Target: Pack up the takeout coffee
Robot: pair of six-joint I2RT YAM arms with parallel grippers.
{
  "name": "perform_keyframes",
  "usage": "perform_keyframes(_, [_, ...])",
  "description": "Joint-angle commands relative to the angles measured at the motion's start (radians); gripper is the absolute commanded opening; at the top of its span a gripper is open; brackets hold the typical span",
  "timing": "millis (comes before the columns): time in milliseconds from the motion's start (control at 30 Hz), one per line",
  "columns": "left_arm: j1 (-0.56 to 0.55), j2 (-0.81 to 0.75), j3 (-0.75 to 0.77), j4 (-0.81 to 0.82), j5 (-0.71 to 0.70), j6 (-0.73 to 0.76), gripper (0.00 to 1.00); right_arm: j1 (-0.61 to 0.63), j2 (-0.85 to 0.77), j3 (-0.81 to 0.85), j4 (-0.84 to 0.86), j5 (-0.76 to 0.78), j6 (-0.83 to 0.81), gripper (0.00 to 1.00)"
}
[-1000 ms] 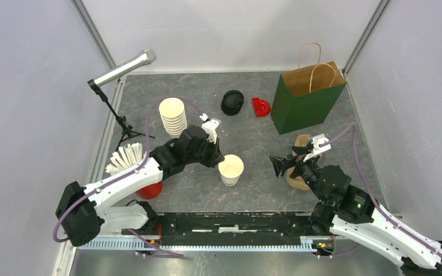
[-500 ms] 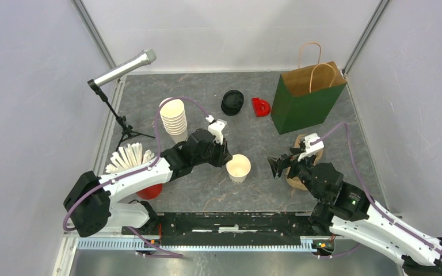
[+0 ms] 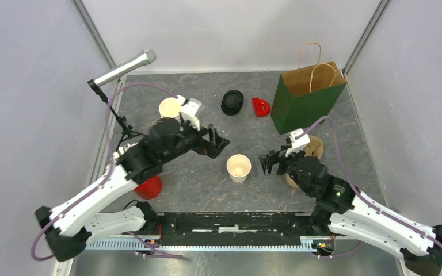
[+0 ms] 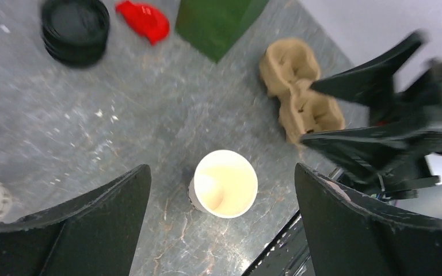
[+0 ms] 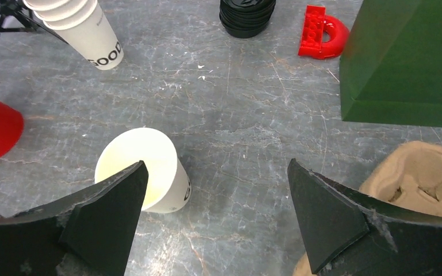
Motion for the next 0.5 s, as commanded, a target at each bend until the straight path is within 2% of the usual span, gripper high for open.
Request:
perform_keyframes(0, [-0.005,-0.139,0.127,-0.247,-0.077,0.104,1.0,0.005,0.137,0.03,0.147,0.026,-0.022,0.96])
perform_keyframes(100, [-0.004,-0.241,0.104,-0.32,-0.117,0.113,1.0,0.004,0.276,0.061,0.226,0.13,-0.064,0.93])
perform_keyframes(233, [-0.004,-0.377,-0.024,-0.331,-0.158,0.121,1.0,-0.021,0.485,0.154,0.322,0.206,-0.13,0.86])
perform_keyframes(367, [-0.003,-0.475,-0.122,-0.335,-0.203,0.121,1.0,-0.128,0.703,0.298,0.384,0.095,-0.161,0.73])
perform_keyframes(467, [-0.003,-0.5,-0.135,-0.346,-0.233,0.111,1.0,-0.214,0.851,0.416,0.391,-0.002,-0.159,0.58])
